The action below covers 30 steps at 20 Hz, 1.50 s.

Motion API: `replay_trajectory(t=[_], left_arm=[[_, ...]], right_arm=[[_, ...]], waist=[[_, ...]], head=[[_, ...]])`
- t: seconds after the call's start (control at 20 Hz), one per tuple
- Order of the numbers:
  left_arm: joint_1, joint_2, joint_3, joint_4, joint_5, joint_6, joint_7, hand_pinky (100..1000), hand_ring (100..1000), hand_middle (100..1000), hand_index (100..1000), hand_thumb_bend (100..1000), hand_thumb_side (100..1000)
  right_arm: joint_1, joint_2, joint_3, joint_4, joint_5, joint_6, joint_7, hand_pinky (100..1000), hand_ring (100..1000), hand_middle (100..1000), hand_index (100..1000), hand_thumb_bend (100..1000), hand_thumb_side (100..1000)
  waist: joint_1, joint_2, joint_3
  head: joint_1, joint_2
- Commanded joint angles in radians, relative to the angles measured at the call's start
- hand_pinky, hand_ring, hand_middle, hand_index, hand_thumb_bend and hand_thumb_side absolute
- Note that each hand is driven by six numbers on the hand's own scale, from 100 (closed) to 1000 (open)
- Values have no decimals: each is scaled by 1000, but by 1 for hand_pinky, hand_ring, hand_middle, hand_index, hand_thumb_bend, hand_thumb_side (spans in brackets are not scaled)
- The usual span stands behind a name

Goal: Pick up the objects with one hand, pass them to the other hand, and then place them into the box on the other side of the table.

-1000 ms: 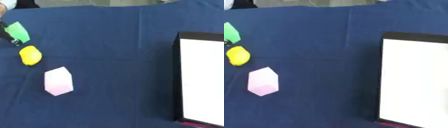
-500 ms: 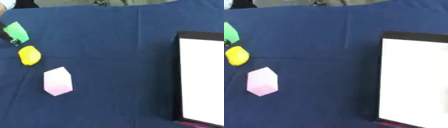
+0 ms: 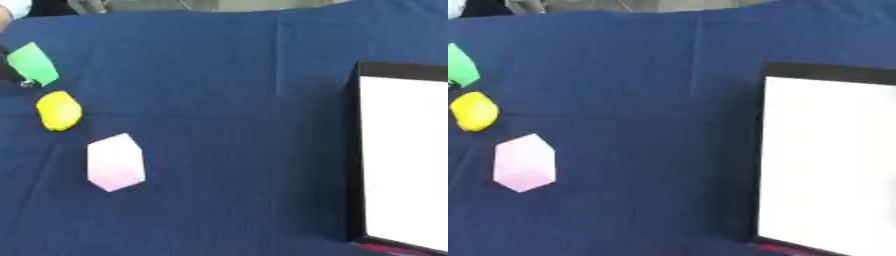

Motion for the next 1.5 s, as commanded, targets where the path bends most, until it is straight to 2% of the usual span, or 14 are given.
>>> replay_trajectory(t=[0.05, 0.5, 0.6, 0.8, 1.15, 1.5], left_arm=[[-16, 35, 1, -1, -6, -1, -12, 867, 824, 737, 777, 672, 100], [-16, 24, 1, -2, -31, 9, -2, 833, 799, 694, 693, 622, 100], [-17, 20, 1, -5, -30, 11, 0, 805, 767, 648, 636, 570, 100], [-20, 10, -1, -23, -17, 8, -4, 773, 726, 596, 593, 499, 100], [-23, -2, -8, -48, 24, -10, -7, 734, 661, 543, 565, 415, 100], [-8, -1, -39, -143, 97, -60, -8, 715, 619, 503, 545, 353, 100]], right_arm=[[-3, -10, -5, -16, 8, -1, 3, 869, 906, 712, 978, 100, 416], [-3, -10, -3, -16, 11, -1, 8, 870, 906, 712, 978, 100, 417], [-1, -11, -4, -16, 9, -3, 8, 870, 906, 712, 979, 100, 417], [4, -16, -4, -16, 3, -6, 7, 871, 906, 712, 979, 100, 416], [22, -31, -8, -16, -23, -7, 6, 871, 907, 712, 980, 100, 413], [49, -42, -12, -16, -47, -7, 3, 871, 907, 714, 980, 100, 411]], waist=[[7, -2, -1], [6, -1, -2], [5, -3, -1], [3, -12, 4], [-1, -44, 22], [-10, -83, 48]], head=[[5, -9], [4, -5], [2, -2], [-8, 4], [-30, 12], [-62, 29]])
